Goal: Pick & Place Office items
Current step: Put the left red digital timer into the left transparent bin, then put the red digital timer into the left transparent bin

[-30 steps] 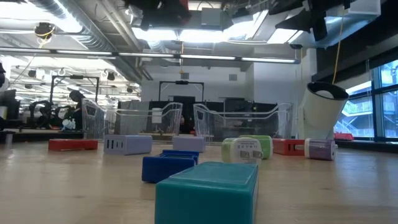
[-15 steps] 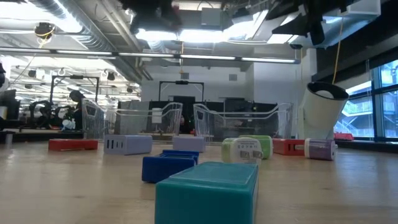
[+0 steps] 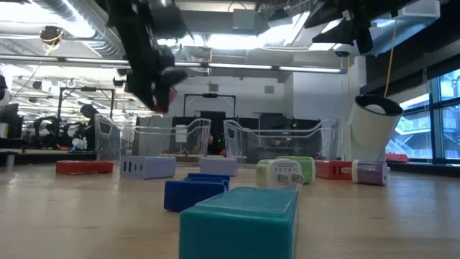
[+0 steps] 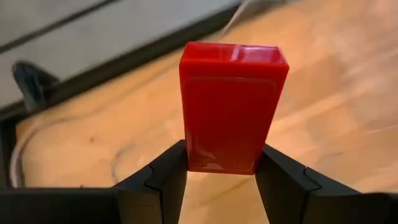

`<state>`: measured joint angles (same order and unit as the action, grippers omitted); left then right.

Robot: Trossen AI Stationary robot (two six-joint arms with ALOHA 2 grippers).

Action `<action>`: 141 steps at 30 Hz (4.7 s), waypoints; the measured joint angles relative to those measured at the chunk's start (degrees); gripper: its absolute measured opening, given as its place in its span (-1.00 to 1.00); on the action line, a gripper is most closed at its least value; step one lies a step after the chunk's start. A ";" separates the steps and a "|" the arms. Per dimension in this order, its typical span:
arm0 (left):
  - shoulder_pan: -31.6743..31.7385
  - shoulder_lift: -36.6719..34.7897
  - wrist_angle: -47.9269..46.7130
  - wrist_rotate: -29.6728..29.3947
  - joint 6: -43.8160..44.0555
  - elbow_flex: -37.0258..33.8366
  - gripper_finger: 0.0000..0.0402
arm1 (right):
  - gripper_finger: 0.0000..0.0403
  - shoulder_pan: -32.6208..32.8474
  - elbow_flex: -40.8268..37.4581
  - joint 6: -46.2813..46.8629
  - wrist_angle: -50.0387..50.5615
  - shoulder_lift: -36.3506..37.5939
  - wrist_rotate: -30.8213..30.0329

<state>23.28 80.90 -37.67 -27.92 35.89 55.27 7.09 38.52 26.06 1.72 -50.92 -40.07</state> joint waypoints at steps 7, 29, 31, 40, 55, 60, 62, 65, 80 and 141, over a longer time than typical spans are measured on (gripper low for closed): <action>4.03 9.80 2.07 8.45 0.91 0.00 -0.19 | 0.10 -0.02 0.00 -0.15 0.02 0.00 -3.83; 7.30 14.46 11.10 20.93 -0.02 0.00 0.05 | 0.10 -0.59 0.00 -3.37 0.04 0.00 -3.91; 7.48 13.41 10.96 21.97 -1.25 0.04 0.08 | 0.10 -1.02 0.00 -3.61 0.04 0.00 -3.93; 7.90 5.01 10.97 25.46 -7.55 0.20 0.13 | 0.10 -1.51 0.00 -3.78 0.04 0.00 -3.46; -8.00 -9.85 10.75 34.28 -12.18 0.22 0.16 | 0.10 -1.51 0.02 -4.20 0.06 0.00 -2.30; -15.65 -10.76 3.49 36.50 -8.34 0.22 0.22 | 0.10 -1.49 0.02 -4.66 0.08 0.00 -0.98; -18.38 -10.76 -1.55 36.07 -7.14 0.22 0.24 | 0.10 -1.49 0.02 -4.68 0.08 0.00 -1.01; -21.92 -10.15 -8.73 32.83 -4.08 0.22 0.27 | 0.10 -1.53 0.02 -4.68 0.06 0.00 -1.01; -30.15 1.17 -21.55 24.98 15.88 0.22 0.34 | 0.10 -1.53 0.02 -2.73 0.06 0.00 -0.82; -23.40 -3.96 32.20 15.22 -15.58 0.20 -0.23 | 0.10 -1.53 0.04 -2.10 -0.02 -0.02 9.15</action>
<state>-0.12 76.94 -5.47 -12.70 20.31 55.46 5.56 38.57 23.97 1.70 -50.94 -30.93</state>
